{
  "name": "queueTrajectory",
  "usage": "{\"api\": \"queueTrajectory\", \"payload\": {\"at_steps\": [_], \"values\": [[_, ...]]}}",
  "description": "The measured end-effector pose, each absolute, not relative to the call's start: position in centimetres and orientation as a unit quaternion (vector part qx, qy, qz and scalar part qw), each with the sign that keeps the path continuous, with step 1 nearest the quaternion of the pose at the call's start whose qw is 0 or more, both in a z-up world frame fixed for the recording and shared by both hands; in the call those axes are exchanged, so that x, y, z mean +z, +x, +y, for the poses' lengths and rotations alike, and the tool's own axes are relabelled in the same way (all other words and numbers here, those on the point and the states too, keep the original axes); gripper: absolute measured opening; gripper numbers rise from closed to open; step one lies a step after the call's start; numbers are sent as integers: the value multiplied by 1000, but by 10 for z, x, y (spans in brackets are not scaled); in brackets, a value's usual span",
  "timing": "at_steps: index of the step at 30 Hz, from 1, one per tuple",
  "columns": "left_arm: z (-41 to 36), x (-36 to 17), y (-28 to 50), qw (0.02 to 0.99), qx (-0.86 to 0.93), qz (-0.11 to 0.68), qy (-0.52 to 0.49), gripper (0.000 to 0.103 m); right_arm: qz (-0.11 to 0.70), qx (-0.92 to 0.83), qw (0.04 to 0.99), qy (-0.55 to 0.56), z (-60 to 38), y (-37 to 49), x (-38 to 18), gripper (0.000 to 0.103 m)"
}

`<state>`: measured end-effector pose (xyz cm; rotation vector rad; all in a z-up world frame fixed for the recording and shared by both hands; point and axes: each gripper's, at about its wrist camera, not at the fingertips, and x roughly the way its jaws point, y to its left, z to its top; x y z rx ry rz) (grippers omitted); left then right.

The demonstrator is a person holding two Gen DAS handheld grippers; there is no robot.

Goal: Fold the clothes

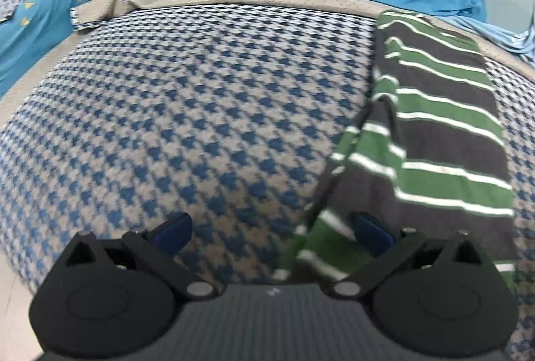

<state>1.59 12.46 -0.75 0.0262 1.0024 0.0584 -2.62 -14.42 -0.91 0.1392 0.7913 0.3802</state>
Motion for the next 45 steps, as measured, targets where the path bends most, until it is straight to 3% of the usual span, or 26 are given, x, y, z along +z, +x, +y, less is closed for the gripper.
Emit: {"api": "queueTrajectory", "payload": {"at_steps": [45], "values": [[67, -29, 89, 868, -33, 495, -6, 103, 349, 130, 916, 150, -167, 115, -27, 42]]}}
